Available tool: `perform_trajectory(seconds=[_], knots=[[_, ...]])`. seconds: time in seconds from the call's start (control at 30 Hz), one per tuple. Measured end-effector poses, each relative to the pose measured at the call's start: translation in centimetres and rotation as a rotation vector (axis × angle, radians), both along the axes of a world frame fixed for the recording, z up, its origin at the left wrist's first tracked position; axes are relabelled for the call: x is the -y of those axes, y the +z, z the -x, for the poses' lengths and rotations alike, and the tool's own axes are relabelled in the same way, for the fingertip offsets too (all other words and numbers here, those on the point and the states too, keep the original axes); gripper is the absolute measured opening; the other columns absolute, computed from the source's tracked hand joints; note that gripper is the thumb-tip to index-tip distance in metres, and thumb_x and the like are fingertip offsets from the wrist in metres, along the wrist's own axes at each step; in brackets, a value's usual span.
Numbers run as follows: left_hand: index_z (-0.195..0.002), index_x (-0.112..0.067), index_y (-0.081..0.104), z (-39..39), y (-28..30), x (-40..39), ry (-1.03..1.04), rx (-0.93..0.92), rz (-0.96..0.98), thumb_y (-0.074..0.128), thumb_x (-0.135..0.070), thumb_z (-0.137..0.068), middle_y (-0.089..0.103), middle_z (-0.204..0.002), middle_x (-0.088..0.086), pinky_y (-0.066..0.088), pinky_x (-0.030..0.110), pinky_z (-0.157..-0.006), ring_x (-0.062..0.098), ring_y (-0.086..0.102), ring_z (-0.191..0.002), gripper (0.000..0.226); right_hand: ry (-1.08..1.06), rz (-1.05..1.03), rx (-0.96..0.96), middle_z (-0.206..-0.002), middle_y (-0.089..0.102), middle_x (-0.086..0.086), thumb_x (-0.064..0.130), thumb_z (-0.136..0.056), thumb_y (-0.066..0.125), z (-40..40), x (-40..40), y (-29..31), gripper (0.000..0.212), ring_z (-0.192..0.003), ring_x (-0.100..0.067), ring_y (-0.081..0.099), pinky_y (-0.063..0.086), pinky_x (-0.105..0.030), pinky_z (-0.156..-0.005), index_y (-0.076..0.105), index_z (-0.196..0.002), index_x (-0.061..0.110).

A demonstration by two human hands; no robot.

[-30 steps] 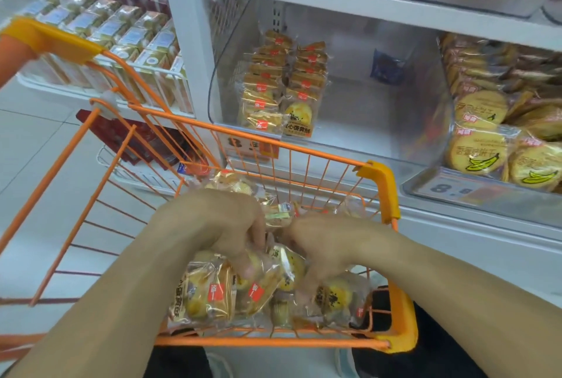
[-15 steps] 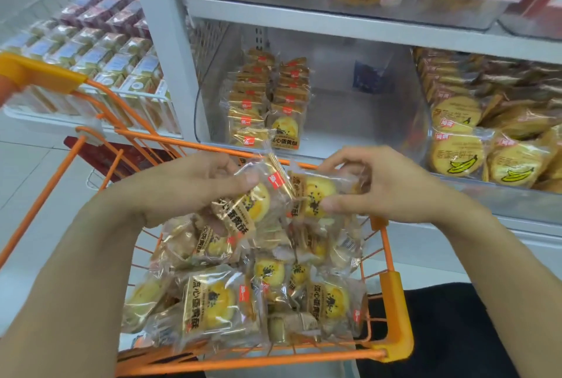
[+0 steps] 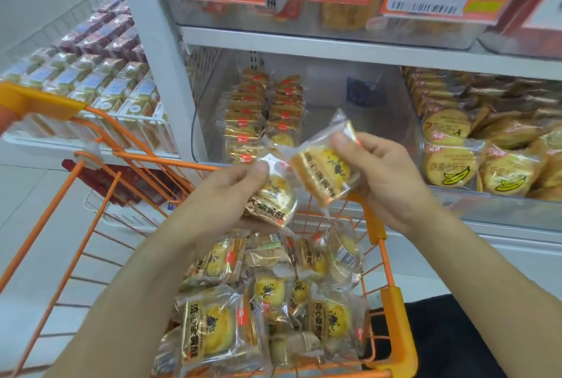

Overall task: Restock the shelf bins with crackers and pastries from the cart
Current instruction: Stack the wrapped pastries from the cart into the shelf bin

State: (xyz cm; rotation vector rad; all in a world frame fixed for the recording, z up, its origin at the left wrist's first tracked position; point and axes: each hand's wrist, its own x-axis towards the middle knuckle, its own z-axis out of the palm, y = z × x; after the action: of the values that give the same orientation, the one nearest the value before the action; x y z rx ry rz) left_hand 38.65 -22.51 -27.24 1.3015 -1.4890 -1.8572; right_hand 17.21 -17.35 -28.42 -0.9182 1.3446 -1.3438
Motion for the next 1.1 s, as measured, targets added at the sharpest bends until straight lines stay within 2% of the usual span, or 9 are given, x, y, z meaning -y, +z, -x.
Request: perform_trajectory(seconds=[0.13, 0.23, 0.37, 0.47, 0.53, 0.67, 0.83, 1.0, 1.1], knots=[[-0.117, -0.014, 0.064, 0.8, 0.0, -0.5, 0.093, -0.088, -0.061, 0.034, -0.054, -0.100, 0.073, -0.114, -0.004, 0.061, 0.049, -0.074, 0.019, 0.071, -0.100, 0.052, -0.039, 0.059, -0.110, -0.086, 0.076, -0.011, 0.045, -0.071, 0.087, -1.4, 0.2, -0.5, 0.038, -0.075, -0.028, 0.066, 0.051, -0.042, -0.072, 0.078, -0.090, 0.013], [-0.119, -0.023, 0.065, 0.9, 0.2, -0.5, -0.048, -0.165, -0.038, 0.025, -0.056, -0.100, 0.073, -0.116, 0.001, 0.060, 0.047, -0.078, 0.022, 0.071, -0.103, 0.055, -0.050, 0.110, -0.222, -0.098, 0.075, -0.008, 0.045, -0.068, 0.086, -1.9, 0.3, -0.6, 0.038, -0.091, -0.026, 0.071, 0.057, -0.043, -0.086, 0.079, -0.091, 0.017], [-0.107, -0.024, 0.065, 1.3, -0.5, -0.1, -0.201, 0.084, 0.089, 0.056, -0.052, -0.094, 0.069, -0.123, 0.007, 0.057, 0.023, -0.078, 0.013, 0.071, -0.089, 0.032, -0.010, 0.140, -0.323, -0.106, 0.074, -0.004, 0.044, -0.069, 0.089, -3.1, 0.4, -1.2, 0.035, -0.096, -0.019, 0.070, 0.056, -0.041, -0.088, 0.079, -0.092, 0.020], [-0.129, -0.041, 0.052, 0.3, -1.4, -0.1, -0.303, 0.026, 0.113, 0.081, -0.056, -0.068, 0.061, -0.127, -0.026, 0.054, 0.021, -0.086, -0.005, 0.060, -0.114, 0.069, -0.032, 0.176, -0.315, -0.101, 0.073, -0.001, 0.043, -0.073, 0.086, -4.1, 0.2, -1.3, 0.034, -0.091, -0.017, 0.071, 0.058, -0.035, -0.082, 0.074, -0.093, 0.019], [-0.135, -0.044, 0.045, -0.4, -1.1, -0.4, -0.342, 0.023, 0.144, 0.080, -0.052, -0.067, 0.059, -0.124, -0.033, 0.053, 0.014, -0.081, -0.014, 0.057, -0.112, 0.077, -0.089, 0.156, -0.301, -0.099, 0.072, 0.005, 0.048, -0.074, 0.081, -4.4, 0.1, -1.4, 0.042, -0.086, -0.010, 0.071, 0.056, -0.029, -0.074, 0.069, -0.100, 0.017], [-0.133, -0.034, 0.054, 0.0, -0.7, 0.0, -0.259, 0.000, 0.196, 0.080, -0.051, -0.074, 0.067, -0.122, -0.017, 0.051, 0.030, -0.095, 0.001, 0.064, -0.111, 0.066, 0.007, 0.038, -0.196, -0.112, 0.070, 0.004, 0.059, -0.071, 0.082, -3.7, 0.5, -1.3, 0.062, -0.092, -0.009, 0.071, 0.054, -0.028, -0.079, 0.063, -0.116, 0.022], [-0.127, -0.037, 0.058, 0.4, -1.2, -0.1, -0.031, 0.058, 0.451, 0.062, -0.072, -0.077, 0.069, -0.116, -0.020, 0.047, 0.032, -0.099, -0.003, 0.062, -0.111, 0.060, 0.350, 0.031, -0.212, -0.124, 0.069, 0.001, 0.026, -0.059, 0.088, -1.6, 0.6, -0.7, 0.099, -0.110, -0.015, 0.070, 0.058, -0.034, -0.088, 0.038, -0.144, 0.024], [-0.130, -0.026, 0.050, 0.8, -1.9, 0.0, -0.058, 0.245, 0.769, 0.026, -0.086, -0.082, 0.050, -0.115, -0.017, 0.038, 0.018, -0.086, -0.010, 0.047, -0.106, 0.081, 0.200, 0.161, -0.400, -0.132, 0.061, 0.006, 0.021, -0.057, 0.099, -1.4, 1.2, -0.5, 0.107, -0.120, -0.013, 0.063, 0.053, -0.042, -0.102, 0.039, -0.145, 0.023], [-0.150, -0.023, 0.033, 0.4, -2.6, 0.6, -0.064, 0.418, 0.870, 0.019, -0.070, -0.094, 0.037, -0.139, -0.012, 0.029, 0.024, -0.105, 0.001, 0.031, -0.131, 0.074, 0.061, 0.194, -0.438, -0.122, 0.062, 0.015, 0.014, -0.056, 0.097, -0.9, 1.8, 0.2, 0.102, -0.115, -0.002, 0.063, 0.054, -0.028, -0.097, 0.041, -0.141, 0.018]])
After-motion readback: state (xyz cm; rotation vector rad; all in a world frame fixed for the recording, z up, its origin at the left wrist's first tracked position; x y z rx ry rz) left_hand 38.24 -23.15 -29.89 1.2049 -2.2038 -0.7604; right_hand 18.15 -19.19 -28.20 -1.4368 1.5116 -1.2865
